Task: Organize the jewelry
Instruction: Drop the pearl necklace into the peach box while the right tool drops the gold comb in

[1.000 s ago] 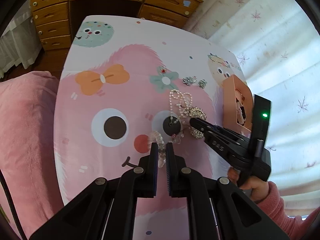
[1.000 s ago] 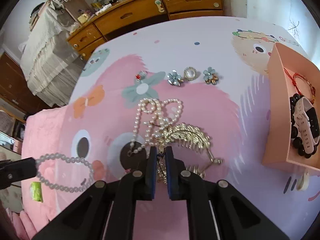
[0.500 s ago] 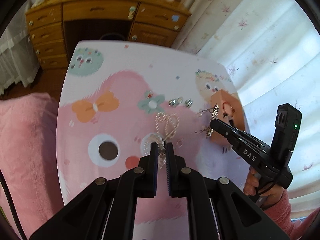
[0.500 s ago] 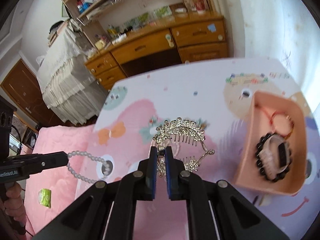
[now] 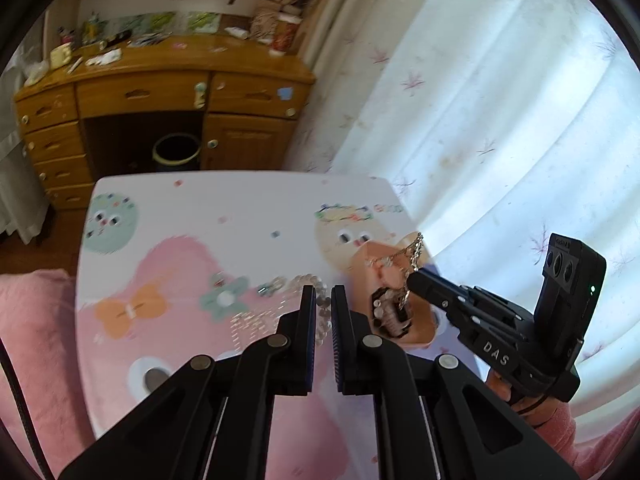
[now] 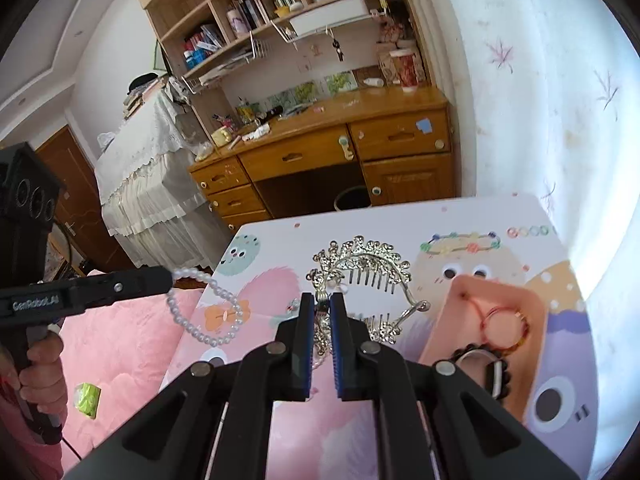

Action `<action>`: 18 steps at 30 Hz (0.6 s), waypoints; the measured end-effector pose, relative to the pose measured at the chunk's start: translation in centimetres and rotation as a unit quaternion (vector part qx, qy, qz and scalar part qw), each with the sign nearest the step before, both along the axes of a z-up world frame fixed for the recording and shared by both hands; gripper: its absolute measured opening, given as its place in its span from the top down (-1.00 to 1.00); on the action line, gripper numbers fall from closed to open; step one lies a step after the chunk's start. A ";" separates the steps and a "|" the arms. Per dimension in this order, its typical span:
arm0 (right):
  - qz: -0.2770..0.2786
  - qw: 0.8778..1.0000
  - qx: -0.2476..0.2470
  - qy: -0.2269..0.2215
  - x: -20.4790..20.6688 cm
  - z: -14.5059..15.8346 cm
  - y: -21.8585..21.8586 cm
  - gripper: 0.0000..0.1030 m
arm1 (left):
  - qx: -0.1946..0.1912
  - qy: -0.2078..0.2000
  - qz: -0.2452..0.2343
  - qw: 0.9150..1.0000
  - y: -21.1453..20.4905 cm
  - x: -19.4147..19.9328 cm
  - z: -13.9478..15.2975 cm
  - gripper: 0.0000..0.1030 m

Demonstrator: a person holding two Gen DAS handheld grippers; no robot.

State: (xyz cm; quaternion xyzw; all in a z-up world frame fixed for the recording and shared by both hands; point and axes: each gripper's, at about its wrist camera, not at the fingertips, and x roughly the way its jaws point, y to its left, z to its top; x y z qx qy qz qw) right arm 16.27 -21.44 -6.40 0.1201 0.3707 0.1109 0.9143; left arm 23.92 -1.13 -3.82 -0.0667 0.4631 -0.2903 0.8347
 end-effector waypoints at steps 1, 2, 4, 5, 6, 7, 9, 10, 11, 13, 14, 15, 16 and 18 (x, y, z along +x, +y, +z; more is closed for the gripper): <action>0.001 1.000 -0.001 -0.002 0.0 0.2 -0.6 0.86 | -0.003 -0.003 -0.004 1.000 -0.8 0.0 0.1 0.90; 0.002 1.000 -0.002 -0.003 -0.1 0.3 -1.1 0.86 | -0.005 -0.006 -0.007 1.000 -1.6 0.1 0.2 0.90; 0.005 1.000 -0.001 -0.004 -0.2 0.5 -2.3 0.86 | -0.012 -0.010 -0.013 1.000 -3.1 0.2 0.4 0.90; 0.006 1.000 -0.001 -0.004 -0.2 0.5 -2.8 0.86 | -0.016 -0.010 -0.015 1.000 -3.7 0.2 0.3 0.90; 0.006 1.000 -0.002 -0.003 -0.2 0.5 -3.4 0.86 | -0.020 -0.011 -0.019 1.000 -4.8 0.3 0.4 0.90; 0.006 1.000 -0.002 -0.001 -0.2 0.4 -4.1 0.86 | -0.021 -0.011 -0.021 0.999 -5.3 0.4 0.3 0.90; 0.005 1.000 -0.003 0.004 -0.3 0.2 -5.1 0.86 | -0.025 -0.009 -0.024 0.999 -7.0 0.6 0.2 0.90; 0.005 1.000 -0.003 0.007 -0.3 0.1 -5.7 0.86 | -0.027 -0.007 -0.027 0.999 -7.9 0.7 0.0 0.90; 0.006 1.000 -0.004 0.010 -0.3 -0.1 -6.4 0.86 | -0.026 -0.005 -0.030 0.999 -8.6 0.8 -0.2 0.90; 0.005 1.000 -0.004 0.018 -0.3 -0.5 -7.6 0.86 | -0.023 0.000 -0.035 0.999 -10.2 1.1 -0.7 0.90; 0.006 1.000 -0.004 0.022 -0.3 -0.7 -7.9 0.86 | -0.022 0.004 -0.038 0.999 -11.0 1.2 -1.0 0.90; 0.005 1.000 -0.005 0.027 -0.2 -0.9 -8.5 0.86 | -0.021 0.010 -0.042 0.999 -11.7 1.3 -1.4 0.90; 0.005 0.999 -0.005 0.032 -0.3 -1.2 -9.0 0.86 | -0.021 0.016 -0.045 0.999 -12.3 1.4 -1.8 0.90; 0.004 0.999 -0.004 0.040 -0.3 -1.7 -9.9 0.86 | -0.017 0.027 -0.049 0.998 -13.6 1.5 -2.4 0.90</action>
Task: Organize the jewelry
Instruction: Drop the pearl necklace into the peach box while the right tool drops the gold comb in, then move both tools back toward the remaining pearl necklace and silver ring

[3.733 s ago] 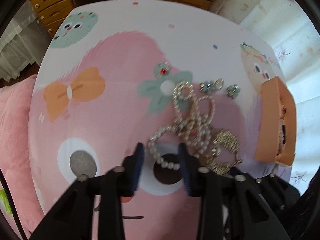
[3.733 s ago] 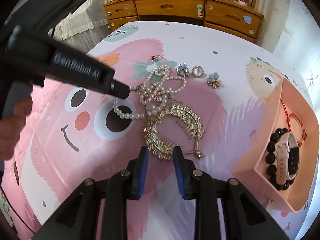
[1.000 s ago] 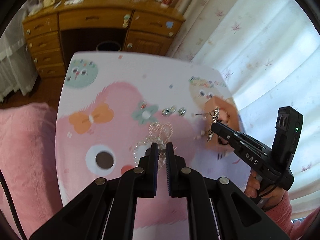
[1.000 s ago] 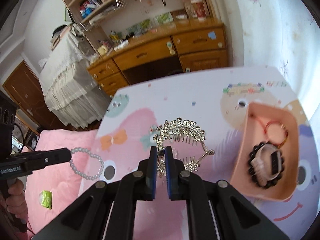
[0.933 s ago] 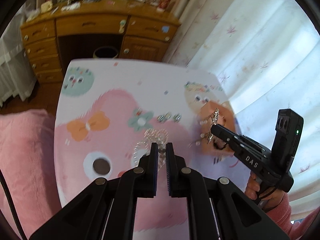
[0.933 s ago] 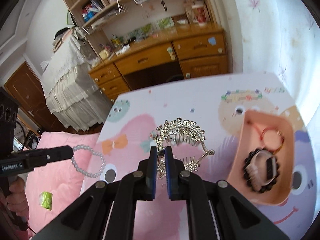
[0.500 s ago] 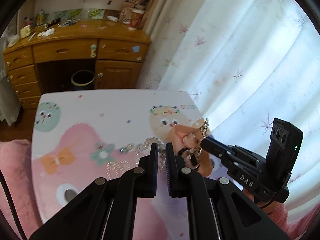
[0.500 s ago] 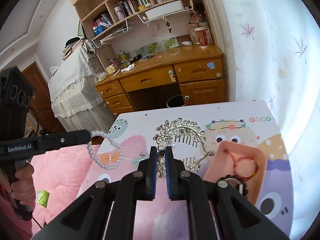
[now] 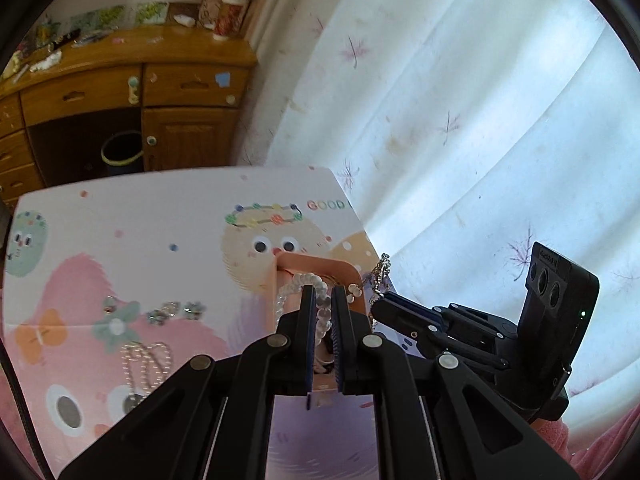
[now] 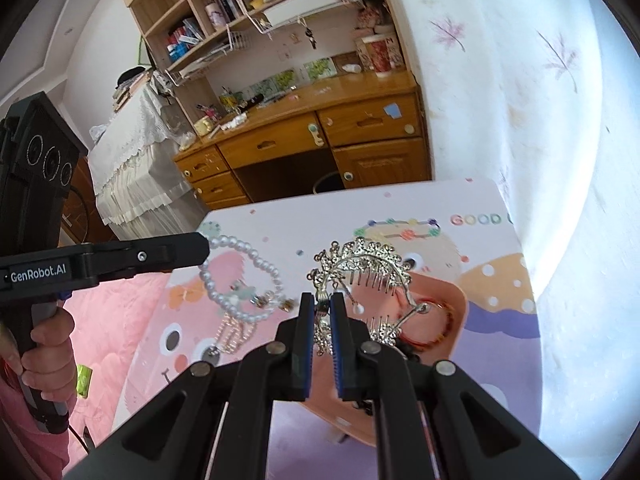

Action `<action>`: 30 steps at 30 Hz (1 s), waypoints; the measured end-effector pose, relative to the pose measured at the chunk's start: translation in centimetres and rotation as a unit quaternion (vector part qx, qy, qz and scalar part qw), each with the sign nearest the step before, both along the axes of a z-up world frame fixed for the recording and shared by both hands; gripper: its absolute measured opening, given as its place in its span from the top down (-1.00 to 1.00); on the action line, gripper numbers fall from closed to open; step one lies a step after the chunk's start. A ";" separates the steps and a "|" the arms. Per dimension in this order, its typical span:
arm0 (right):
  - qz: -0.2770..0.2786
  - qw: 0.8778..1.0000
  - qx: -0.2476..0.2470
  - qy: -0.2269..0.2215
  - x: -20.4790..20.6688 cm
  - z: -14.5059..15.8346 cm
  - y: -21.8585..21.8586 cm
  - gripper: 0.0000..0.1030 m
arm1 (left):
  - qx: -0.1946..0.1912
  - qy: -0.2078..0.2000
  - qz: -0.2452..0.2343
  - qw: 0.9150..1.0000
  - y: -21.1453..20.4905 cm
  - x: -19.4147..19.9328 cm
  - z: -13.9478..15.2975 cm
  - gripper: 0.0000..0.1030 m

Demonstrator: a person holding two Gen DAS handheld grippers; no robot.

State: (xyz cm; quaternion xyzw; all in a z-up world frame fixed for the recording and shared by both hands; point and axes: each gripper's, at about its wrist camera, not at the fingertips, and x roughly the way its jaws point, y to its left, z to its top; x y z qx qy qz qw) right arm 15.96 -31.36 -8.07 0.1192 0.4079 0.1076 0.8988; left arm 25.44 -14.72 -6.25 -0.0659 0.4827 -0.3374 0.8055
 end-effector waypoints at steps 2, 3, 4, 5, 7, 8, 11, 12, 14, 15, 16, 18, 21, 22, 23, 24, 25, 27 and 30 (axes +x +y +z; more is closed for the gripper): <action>-0.001 1.000 0.000 0.007 0.0 -0.4 -0.8 0.85 | 0.002 0.009 -0.004 1.000 -0.8 0.0 -0.7 0.90; 0.000 1.000 -0.001 0.013 0.0 -0.6 -1.2 0.83 | 0.004 0.014 -0.007 1.000 -1.4 0.1 -1.1 0.90; -0.001 1.000 -0.006 0.020 0.1 -0.9 -1.4 0.82 | 0.009 0.020 -0.010 1.000 -2.0 0.2 -1.5 0.89; -0.006 1.000 -0.012 0.025 0.2 -1.1 -1.7 0.81 | 0.020 0.022 -0.012 0.999 -2.4 0.3 -1.8 0.81; -0.023 0.999 -0.014 0.029 0.2 -1.5 -2.4 0.65 | 0.040 0.023 -0.009 0.999 -2.9 0.4 -2.3 0.65; -0.027 0.999 -0.012 0.030 0.1 -1.6 -2.6 0.58 | 0.046 0.025 -0.007 0.999 -3.0 0.5 -2.5 0.54; -0.045 0.998 -0.009 0.041 0.2 -1.9 -3.3 0.41 | 0.061 0.035 0.004 0.998 -2.7 1.0 -3.1 0.45; -0.047 0.998 -0.010 0.043 0.2 -2.0 -3.4 0.41 | 0.070 0.035 0.008 0.997 -2.5 1.1 -3.2 0.35; -0.050 0.998 -0.016 0.047 0.3 -2.2 -3.3 0.41 | 0.087 0.034 0.022 0.995 -1.8 1.3 -3.3 -0.01; -0.049 0.997 -0.018 0.048 0.3 -2.2 -3.2 0.41 | 0.093 0.034 0.029 0.995 -1.3 1.4 -3.3 -0.17; -0.049 0.997 -0.019 0.049 0.4 -2.2 -3.1 0.41 | 0.097 0.033 0.036 0.994 -0.9 1.6 -3.3 -0.20; -0.046 0.997 -0.017 0.052 0.5 -2.2 -2.6 0.36 | 0.105 0.034 0.048 0.993 0.1 1.8 -3.3 -0.23; -0.041 0.998 -0.016 0.051 0.7 -2.1 -1.6 0.18 | 0.124 0.027 0.066 0.990 1.6 2.2 -3.3 -0.72; -0.039 0.998 -0.016 0.050 0.7 -2.1 -1.2 0.09 | 0.131 0.020 0.069 0.989 2.2 2.2 -3.1 -0.77; -0.036 0.998 -0.016 0.048 0.8 -2.0 -0.8 0.04 | 0.141 0.013 0.073 0.987 2.7 2.3 -3.0 -0.80; -0.033 0.998 -0.017 0.045 0.8 -1.9 -0.3 -0.07 | 0.149 0.009 0.078 0.986 3.4 2.3 -2.7 -0.80; -0.030 0.998 -0.018 0.043 0.9 -1.9 0.2 -0.15 | 0.152 0.007 0.083 0.985 4.1 2.4 -2.5 -0.80; -0.025 0.999 -0.018 0.041 1.1 -1.9 1.1 -0.26 | 0.159 0.011 0.096 0.983 5.7 2.8 -2.3 -0.85; -0.020 0.999 -0.015 0.036 1.4 -2.1 2.7 -0.33 | 0.174 0.021 0.108 0.979 8.1 3.5 -2.3 -0.86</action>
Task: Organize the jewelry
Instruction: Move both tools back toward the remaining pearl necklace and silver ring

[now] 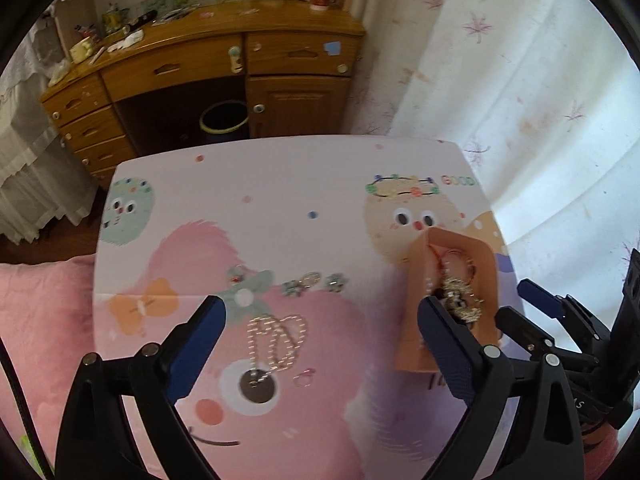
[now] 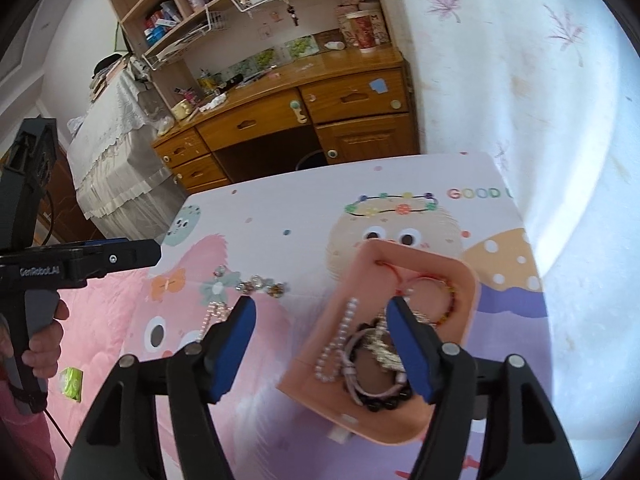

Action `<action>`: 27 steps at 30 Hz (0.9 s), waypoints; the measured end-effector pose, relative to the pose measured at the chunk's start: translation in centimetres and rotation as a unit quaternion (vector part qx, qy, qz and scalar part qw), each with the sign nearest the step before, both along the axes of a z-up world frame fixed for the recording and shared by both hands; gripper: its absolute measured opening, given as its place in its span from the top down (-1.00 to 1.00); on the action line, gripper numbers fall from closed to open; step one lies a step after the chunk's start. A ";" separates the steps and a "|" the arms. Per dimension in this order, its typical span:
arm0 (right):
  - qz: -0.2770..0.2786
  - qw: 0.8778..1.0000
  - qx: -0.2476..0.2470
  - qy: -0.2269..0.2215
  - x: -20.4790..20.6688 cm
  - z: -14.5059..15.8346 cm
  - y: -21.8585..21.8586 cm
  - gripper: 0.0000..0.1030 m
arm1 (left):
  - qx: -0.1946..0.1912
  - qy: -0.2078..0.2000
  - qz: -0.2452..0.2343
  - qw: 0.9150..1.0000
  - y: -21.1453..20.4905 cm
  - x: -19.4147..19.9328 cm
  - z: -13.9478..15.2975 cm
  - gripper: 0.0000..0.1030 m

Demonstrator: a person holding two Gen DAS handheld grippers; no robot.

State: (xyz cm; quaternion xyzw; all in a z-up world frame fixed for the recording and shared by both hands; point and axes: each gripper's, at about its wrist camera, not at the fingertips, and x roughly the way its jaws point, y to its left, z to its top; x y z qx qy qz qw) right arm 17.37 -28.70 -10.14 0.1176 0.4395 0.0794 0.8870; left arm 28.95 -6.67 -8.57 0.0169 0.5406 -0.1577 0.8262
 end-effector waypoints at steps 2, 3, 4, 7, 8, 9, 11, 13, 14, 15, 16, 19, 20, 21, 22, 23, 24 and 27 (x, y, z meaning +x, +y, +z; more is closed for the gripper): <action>0.004 1.000 0.001 -0.002 0.3 -0.2 1.2 -0.34 | 0.003 0.006 0.012 1.000 1.6 0.5 0.0 -0.86; 0.006 1.000 -0.001 -0.002 0.4 -0.4 1.8 -0.34 | 0.002 0.010 0.013 1.000 2.2 0.7 0.0 -0.86; 0.009 1.000 -0.002 -0.003 0.6 -0.6 2.6 -0.34 | 0.000 0.015 0.009 1.000 3.0 1.0 -0.1 -0.86; 0.017 1.000 0.011 -0.002 0.9 -1.2 4.6 -0.34 | 0.021 0.016 -0.004 1.000 4.3 1.8 -0.5 -0.86; 0.020 1.000 0.016 0.000 0.9 -1.4 5.1 -0.34 | 0.042 0.015 -0.011 0.999 4.8 2.1 -0.8 -0.86; 0.023 1.000 0.021 0.002 0.9 -1.6 5.7 -0.34 | 0.058 0.013 -0.019 0.998 4.9 2.4 -1.0 -0.86; 0.028 0.999 0.027 0.006 0.9 -2.3 7.1 -0.34 | 0.083 0.008 -0.043 0.996 5.3 2.9 -1.7 -0.86; 0.038 0.999 0.034 0.016 0.8 -3.2 8.4 -0.34 | 0.080 0.006 -0.065 0.995 5.9 3.5 -2.5 -0.86; 0.040 0.998 0.039 0.020 0.8 -3.6 8.9 -0.34 | 0.070 0.007 -0.073 0.995 6.1 3.8 -3.0 -0.86; 0.041 0.998 0.039 0.028 0.7 -4.2 9.6 -0.34 | 0.063 0.010 -0.077 0.995 6.2 4.0 -3.5 -0.86; 0.043 0.998 0.035 0.037 0.7 -4.8 10.3 -0.34 | 0.063 0.015 -0.083 0.994 6.4 4.3 -4.4 -0.86; 0.049 0.998 0.017 0.047 0.2 -6.2 12.3 -0.34 | 0.070 0.007 -0.103 0.992 6.5 4.6 -6.5 -0.86; 0.051 0.998 0.009 0.045 -0.1 -6.6 12.8 -0.34 | 0.074 -0.001 -0.110 0.991 6.6 4.6 -7.2 -0.86; 0.052 0.998 -0.001 0.042 -0.3 -7.1 13.4 -0.34 | 0.079 -0.009 -0.117 0.990 6.6 4.7 -8.0 -0.86; 0.054 0.998 -0.018 0.039 -0.6 -7.5 14.0 -0.34 | 0.082 -0.016 -0.124 0.989 6.6 4.8 -8.6 -0.86; 0.057 0.997 -0.032 0.037 -0.8 -7.9 14.5 -0.34 | 0.081 -0.023 -0.133 0.987 6.7 4.9 -9.3 -0.86; 0.060 0.997 -0.047 0.032 -1.0 -8.4 15.0 -0.34 | 0.078 -0.028 -0.140 0.987 6.7 5.0 -9.8 -0.86; 0.065 0.994 -0.090 0.018 -1.6 -9.7 16.5 -0.33 | 0.057 -0.045 -0.153 0.985 6.8 5.3 -11.0 -0.81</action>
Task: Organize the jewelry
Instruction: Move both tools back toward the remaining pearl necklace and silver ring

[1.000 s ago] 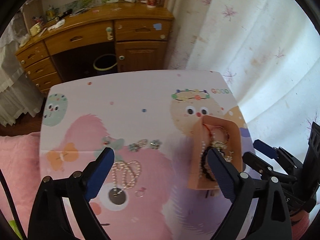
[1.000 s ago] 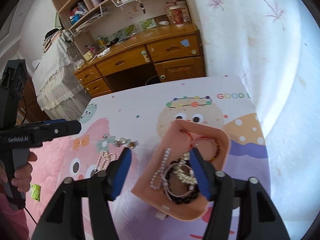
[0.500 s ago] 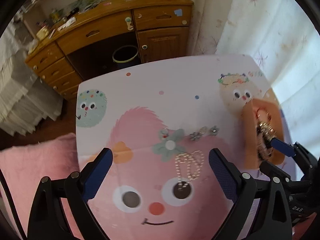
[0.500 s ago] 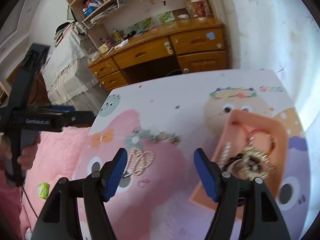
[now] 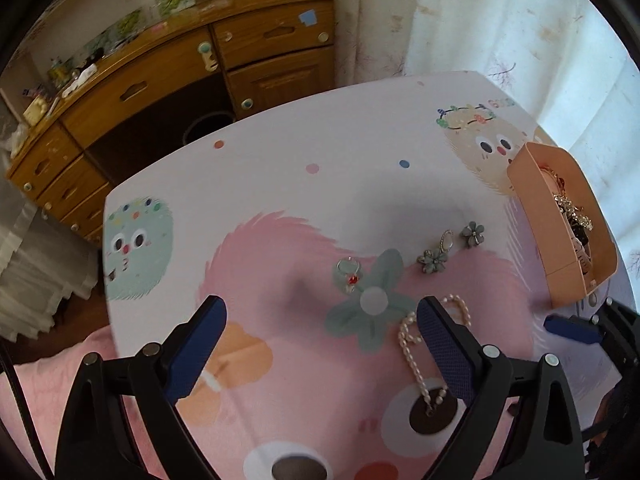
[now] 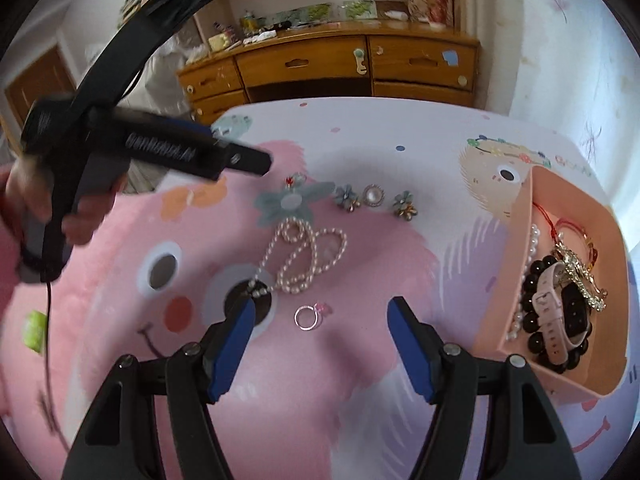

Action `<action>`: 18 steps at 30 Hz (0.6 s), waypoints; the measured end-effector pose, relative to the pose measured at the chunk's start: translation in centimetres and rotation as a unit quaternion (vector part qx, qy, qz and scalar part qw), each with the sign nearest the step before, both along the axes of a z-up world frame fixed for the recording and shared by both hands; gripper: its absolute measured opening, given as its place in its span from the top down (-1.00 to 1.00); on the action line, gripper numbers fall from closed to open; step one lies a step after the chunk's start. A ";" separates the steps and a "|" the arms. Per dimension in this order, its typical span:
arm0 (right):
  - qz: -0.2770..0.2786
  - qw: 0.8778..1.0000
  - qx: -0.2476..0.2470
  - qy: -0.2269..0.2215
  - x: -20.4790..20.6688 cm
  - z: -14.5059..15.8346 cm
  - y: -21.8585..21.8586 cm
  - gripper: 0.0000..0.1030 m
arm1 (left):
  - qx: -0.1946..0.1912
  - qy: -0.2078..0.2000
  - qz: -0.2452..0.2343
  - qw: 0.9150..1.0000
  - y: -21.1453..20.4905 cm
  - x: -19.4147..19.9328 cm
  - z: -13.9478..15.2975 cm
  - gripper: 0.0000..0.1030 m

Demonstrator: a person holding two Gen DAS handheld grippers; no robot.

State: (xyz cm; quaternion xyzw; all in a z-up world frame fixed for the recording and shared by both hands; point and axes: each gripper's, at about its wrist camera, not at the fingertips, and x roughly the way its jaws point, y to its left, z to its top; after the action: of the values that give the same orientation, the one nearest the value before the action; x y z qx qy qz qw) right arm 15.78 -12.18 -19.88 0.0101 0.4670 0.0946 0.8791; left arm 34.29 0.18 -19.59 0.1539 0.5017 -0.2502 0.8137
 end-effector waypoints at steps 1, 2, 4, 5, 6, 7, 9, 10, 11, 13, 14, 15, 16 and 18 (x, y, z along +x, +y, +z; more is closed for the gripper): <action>0.001 1.000 -0.008 -0.001 -0.1 -0.5 0.4 -0.31 | -0.009 -0.004 -0.003 1.000 0.0 0.1 -0.2 -0.80; 0.002 1.000 -0.013 -0.001 -0.1 -0.8 0.7 -0.27 | -0.018 -0.009 -0.005 1.000 0.1 0.2 -0.5 -0.75; 0.004 1.000 -0.025 0.005 0.2 -1.6 1.4 -0.02 | -0.026 -0.013 -0.008 1.000 -0.1 0.6 -1.0 -0.62; 0.003 0.999 -0.031 0.008 0.3 -1.9 1.7 0.03 | -0.027 -0.013 -0.007 1.000 -0.2 0.8 -1.3 -0.50; 0.002 0.999 -0.037 0.009 0.3 -2.2 2.0 0.09 | -0.024 -0.010 -0.005 1.000 -0.3 1.1 -1.7 -0.39; 0.001 0.999 -0.042 0.008 0.4 -2.4 2.2 0.13 | -0.024 -0.006 -0.003 1.000 -0.3 1.3 -2.1 -0.34; 0.001 0.998 -0.055 0.010 0.5 -2.7 2.7 0.14 | -0.030 0.002 -0.006 1.000 -0.4 1.5 -2.7 -0.25; 0.001 0.998 -0.065 0.012 0.6 -2.9 2.9 0.17 | -0.033 0.003 -0.009 0.999 -0.5 1.5 -2.9 -0.22; 0.001 0.997 -0.070 0.014 0.6 -3.0 3.0 0.19 | -0.035 0.003 -0.012 0.999 -0.6 1.4 -3.1 -0.18; -0.001 0.997 -0.078 0.014 0.7 -3.0 3.2 0.23 | -0.041 0.002 -0.021 0.999 -0.8 1.2 -3.4 -0.12; -0.004 0.997 -0.078 0.014 0.8 -3.0 3.2 0.25 | -0.046 0.003 -0.025 0.999 -1.0 1.1 -3.5 -0.04; -0.009 0.997 -0.078 0.014 1.0 -3.1 3.2 0.28 | -0.052 0.006 -0.031 0.998 -1.2 1.1 -3.7 0.03; -0.013 0.997 -0.078 0.014 1.1 -3.0 3.1 0.33 | -0.054 0.007 -0.034 0.998 -1.4 1.0 -3.8 0.04; -0.020 0.997 -0.078 0.013 1.4 -3.0 3.0 0.41 | -0.046 0.007 -0.037 0.998 -1.8 0.9 -4.2 0.21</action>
State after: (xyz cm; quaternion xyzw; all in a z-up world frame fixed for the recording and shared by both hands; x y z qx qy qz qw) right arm 17.21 -9.21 -22.85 -0.0477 0.4844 0.0404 0.8726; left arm 35.22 -1.66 -23.81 0.1332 0.4893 -0.3035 0.8066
